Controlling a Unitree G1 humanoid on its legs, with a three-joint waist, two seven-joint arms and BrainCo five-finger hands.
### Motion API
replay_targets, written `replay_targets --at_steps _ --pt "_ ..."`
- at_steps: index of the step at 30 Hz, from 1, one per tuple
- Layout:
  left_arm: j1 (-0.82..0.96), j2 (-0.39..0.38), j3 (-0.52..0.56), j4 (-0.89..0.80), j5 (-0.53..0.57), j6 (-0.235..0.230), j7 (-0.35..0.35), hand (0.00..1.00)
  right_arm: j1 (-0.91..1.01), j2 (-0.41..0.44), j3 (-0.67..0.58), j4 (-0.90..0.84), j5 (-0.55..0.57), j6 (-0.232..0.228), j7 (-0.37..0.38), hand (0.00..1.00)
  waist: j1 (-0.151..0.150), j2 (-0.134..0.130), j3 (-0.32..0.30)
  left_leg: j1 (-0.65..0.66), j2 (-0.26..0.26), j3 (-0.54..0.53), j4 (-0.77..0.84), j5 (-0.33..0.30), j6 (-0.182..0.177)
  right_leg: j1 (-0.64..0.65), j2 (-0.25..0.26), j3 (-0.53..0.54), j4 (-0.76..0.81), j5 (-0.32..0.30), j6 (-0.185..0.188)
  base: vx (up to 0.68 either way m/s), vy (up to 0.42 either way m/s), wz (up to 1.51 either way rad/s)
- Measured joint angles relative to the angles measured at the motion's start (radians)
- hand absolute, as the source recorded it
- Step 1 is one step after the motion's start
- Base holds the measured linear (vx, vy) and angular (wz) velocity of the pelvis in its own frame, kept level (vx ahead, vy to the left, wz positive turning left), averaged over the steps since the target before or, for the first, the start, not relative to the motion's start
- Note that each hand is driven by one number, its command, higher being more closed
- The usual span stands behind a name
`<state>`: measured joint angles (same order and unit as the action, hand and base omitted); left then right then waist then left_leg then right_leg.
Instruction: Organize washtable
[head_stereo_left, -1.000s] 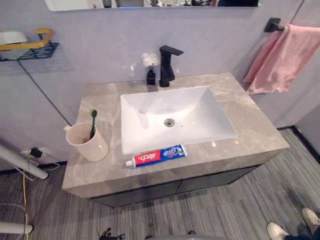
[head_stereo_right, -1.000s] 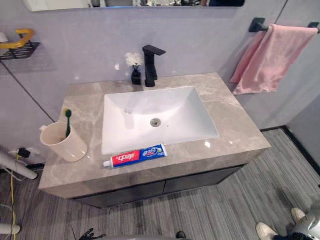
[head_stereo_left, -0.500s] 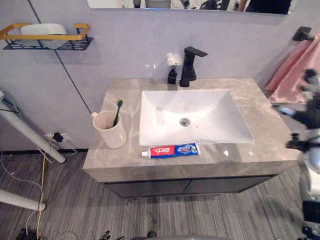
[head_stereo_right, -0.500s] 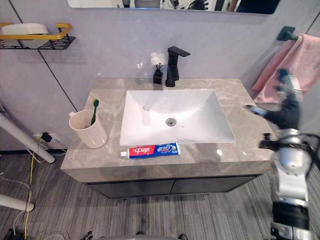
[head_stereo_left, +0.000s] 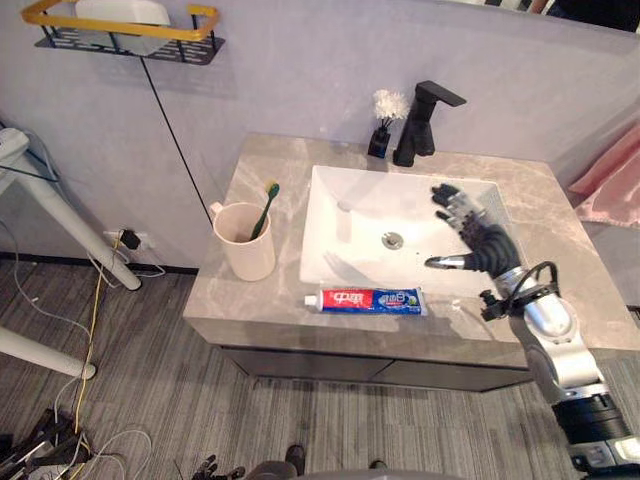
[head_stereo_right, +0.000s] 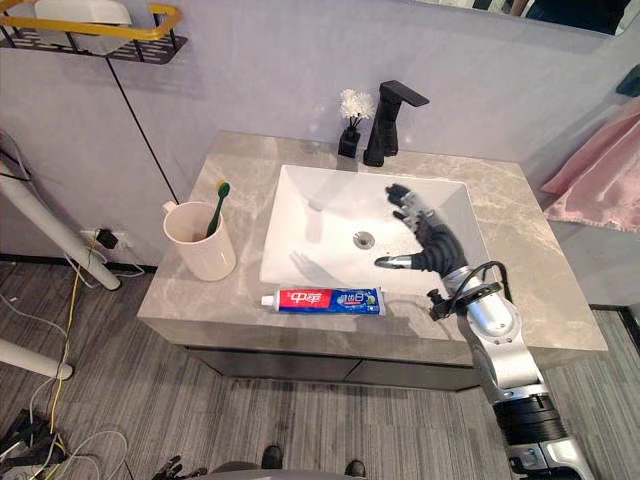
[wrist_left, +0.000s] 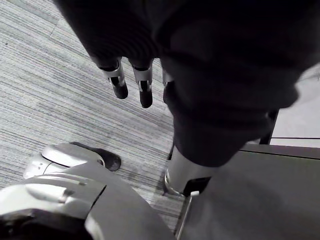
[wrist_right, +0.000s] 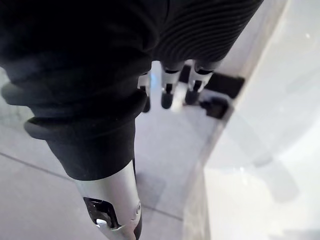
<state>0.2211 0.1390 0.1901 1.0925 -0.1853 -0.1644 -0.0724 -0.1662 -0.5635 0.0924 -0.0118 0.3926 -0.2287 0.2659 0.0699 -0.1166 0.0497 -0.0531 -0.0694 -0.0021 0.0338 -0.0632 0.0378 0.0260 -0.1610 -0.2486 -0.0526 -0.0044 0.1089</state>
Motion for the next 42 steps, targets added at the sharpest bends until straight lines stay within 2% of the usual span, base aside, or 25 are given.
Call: replay_targets --at_steps 8,18,23,26,33,37,40,41,42 --pt "-0.005 0.010 -0.035 0.007 0.000 -0.010 -0.009 0.00 0.001 -0.019 0.102 0.070 -0.014 0.008 0.039 0.00 0.002 0.004 0.005 -0.013 0.001 -0.010 0.000 0.003 -0.001 -0.014 0.000 -0.008 0.012 0.000 0.000 -0.01 0.002 0.03" --pt "-0.007 0.024 -0.079 0.008 0.000 -0.015 -0.016 0.00 0.001 -0.095 0.167 0.158 -0.100 0.013 0.048 0.00 0.005 0.005 0.038 -0.017 0.001 -0.015 -0.034 0.030 -0.003 -0.033 0.001 -0.017 0.016 0.000 0.000 -0.01 -0.003 0.01" --pt "-0.008 0.033 -0.112 0.008 -0.001 -0.017 -0.017 0.00 -0.005 -0.148 0.198 0.155 -0.130 -0.003 0.063 0.00 0.012 0.005 0.039 -0.020 0.001 -0.015 -0.034 0.030 -0.003 -0.040 0.001 -0.016 0.016 0.000 0.000 -0.01 0.000 -0.01" --pt "-0.012 0.035 -0.113 0.007 -0.004 -0.018 -0.020 0.00 -0.006 -0.168 0.201 0.154 -0.130 -0.005 0.064 0.00 0.029 0.000 0.043 -0.029 0.002 -0.013 -0.034 0.030 -0.004 -0.048 0.001 -0.014 0.016 0.000 0.000 -0.01 0.001 -0.02" --pt "-0.012 0.047 -0.116 0.006 -0.021 -0.019 -0.031 0.00 -0.029 -0.200 0.232 0.144 -0.150 -0.011 0.063 0.00 0.033 -0.018 0.065 -0.041 0.002 -0.018 -0.031 0.031 -0.004 -0.059 0.001 -0.020 0.016 0.000 0.000 0.00 -0.002 0.01" --pt "-0.018 0.050 -0.118 0.006 -0.040 -0.020 -0.032 0.00 -0.034 -0.215 0.234 0.142 -0.150 -0.014 0.064 0.00 0.052 -0.026 0.074 -0.052 0.002 -0.021 -0.029 0.031 -0.004 -0.064 0.002 -0.022 0.016 0.000 0.000 0.00 -0.001 0.01" --pt "-0.018 0.052 -0.118 0.004 -0.040 -0.021 -0.032 0.00 -0.035 -0.226 0.242 0.128 -0.150 -0.014 0.065 0.00 0.054 -0.030 0.078 -0.055 0.002 -0.024 -0.028 0.031 -0.004 -0.064 0.002 -0.026 0.016 0.000 0.000 0.01 -0.002 0.04" --pt "-0.020 0.053 -0.118 0.004 -0.040 -0.021 -0.031 0.00 -0.035 -0.226 0.246 0.115 -0.149 -0.014 0.064 1.00 0.054 -0.033 0.086 -0.055 0.003 -0.024 -0.027 0.031 -0.004 -0.064 0.002 -0.026 0.016 0.000 0.000 0.00 0.000 0.00" --pt "-0.021 0.054 -0.118 0.004 -0.040 -0.021 -0.031 0.00 -0.035 -0.228 0.246 0.110 -0.149 -0.015 0.064 1.00 0.054 -0.034 0.090 -0.055 0.003 -0.024 -0.027 0.031 -0.004 -0.064 0.003 -0.025 0.016 0.000 0.000 0.00 0.000 0.00"
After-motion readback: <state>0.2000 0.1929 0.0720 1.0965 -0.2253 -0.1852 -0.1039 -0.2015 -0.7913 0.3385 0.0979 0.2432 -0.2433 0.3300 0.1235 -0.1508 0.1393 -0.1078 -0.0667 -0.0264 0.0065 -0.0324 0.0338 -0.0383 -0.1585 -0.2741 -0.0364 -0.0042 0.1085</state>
